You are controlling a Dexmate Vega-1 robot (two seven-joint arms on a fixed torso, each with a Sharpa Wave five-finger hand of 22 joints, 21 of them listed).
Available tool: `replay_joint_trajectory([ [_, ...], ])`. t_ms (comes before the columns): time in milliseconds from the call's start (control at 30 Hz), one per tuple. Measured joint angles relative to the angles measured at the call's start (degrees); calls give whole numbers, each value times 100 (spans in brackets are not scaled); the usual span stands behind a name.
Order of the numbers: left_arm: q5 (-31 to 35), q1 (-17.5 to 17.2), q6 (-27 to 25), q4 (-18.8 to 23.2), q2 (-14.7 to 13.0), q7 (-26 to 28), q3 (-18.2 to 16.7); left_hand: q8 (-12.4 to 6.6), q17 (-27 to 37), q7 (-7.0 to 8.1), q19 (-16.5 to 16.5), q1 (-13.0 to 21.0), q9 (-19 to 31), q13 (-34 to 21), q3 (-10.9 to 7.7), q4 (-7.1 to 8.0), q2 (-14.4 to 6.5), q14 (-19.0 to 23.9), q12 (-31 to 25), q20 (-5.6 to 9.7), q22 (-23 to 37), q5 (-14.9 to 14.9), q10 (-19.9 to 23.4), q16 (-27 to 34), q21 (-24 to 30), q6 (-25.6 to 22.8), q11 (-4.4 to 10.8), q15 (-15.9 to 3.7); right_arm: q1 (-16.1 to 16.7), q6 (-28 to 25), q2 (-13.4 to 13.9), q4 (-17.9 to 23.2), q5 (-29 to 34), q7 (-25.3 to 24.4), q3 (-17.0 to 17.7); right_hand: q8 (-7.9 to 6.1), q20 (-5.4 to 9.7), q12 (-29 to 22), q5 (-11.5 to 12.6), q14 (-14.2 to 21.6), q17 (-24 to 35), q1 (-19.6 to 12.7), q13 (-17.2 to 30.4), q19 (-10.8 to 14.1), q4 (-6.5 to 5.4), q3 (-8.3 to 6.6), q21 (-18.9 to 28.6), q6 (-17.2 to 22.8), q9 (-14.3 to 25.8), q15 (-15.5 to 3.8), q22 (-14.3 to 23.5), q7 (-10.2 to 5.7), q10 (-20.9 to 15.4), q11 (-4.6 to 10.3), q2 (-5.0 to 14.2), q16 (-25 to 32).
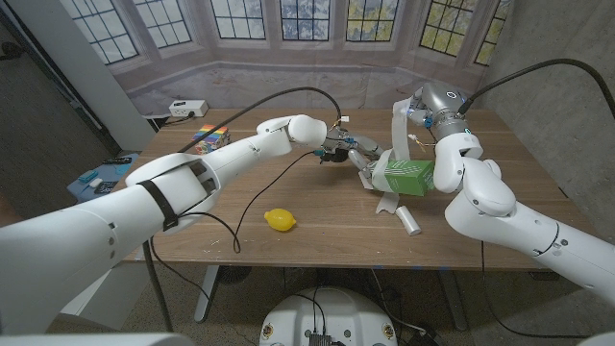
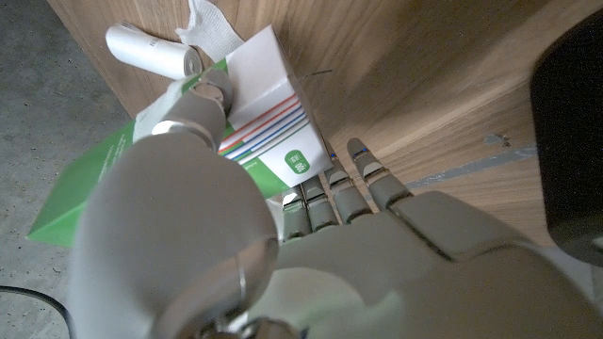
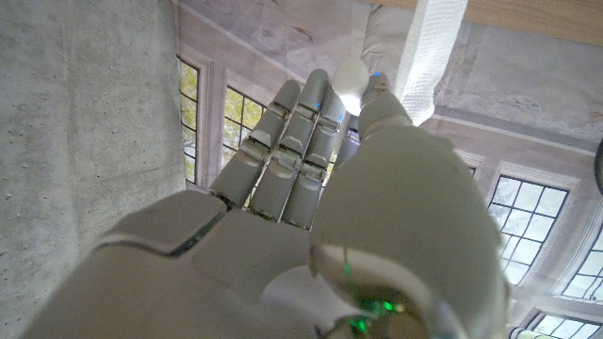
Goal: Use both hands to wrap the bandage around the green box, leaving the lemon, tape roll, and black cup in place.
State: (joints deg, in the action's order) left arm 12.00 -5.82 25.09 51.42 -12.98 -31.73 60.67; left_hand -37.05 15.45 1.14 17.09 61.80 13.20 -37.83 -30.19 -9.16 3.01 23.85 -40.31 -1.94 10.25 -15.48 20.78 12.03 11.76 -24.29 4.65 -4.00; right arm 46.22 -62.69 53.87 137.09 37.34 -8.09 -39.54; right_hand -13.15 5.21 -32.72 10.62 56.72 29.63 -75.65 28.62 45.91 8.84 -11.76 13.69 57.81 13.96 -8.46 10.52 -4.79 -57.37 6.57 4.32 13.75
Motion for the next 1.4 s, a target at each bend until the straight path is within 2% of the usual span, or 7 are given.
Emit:
replay_joint_trajectory([
  [800, 50, 8, -44, 30, 15, 195, 3, 0, 0, 0, 0, 0, 0, 0, 0, 0, 0, 0, -24, 0, 0, 1, 14, 0, 0, 0, -14, 0, 159, -397, -25, 578, 308, 164, -161, 0, 0, 25, -6, 0, 26, 0, 33, 0, 0, 0, 0, -1, 4, 0, 0, 0, 0, 0, 0, -26],
  [1400, 128, -32, -85, 110, -27, 293, 3, 0, -13, -19, 0, 0, 0, 33, 0, 0, 0, 0, -45, 0, 0, 2, 34, 0, 0, -20, -34, 0, 211, -791, -19, 1097, 566, 284, -455, 0, 0, 0, -28, 0, 53, 0, 32, 0, 0, 0, 0, -1, 0, 0, 0, 1, 0, 0, 0, -26],
])
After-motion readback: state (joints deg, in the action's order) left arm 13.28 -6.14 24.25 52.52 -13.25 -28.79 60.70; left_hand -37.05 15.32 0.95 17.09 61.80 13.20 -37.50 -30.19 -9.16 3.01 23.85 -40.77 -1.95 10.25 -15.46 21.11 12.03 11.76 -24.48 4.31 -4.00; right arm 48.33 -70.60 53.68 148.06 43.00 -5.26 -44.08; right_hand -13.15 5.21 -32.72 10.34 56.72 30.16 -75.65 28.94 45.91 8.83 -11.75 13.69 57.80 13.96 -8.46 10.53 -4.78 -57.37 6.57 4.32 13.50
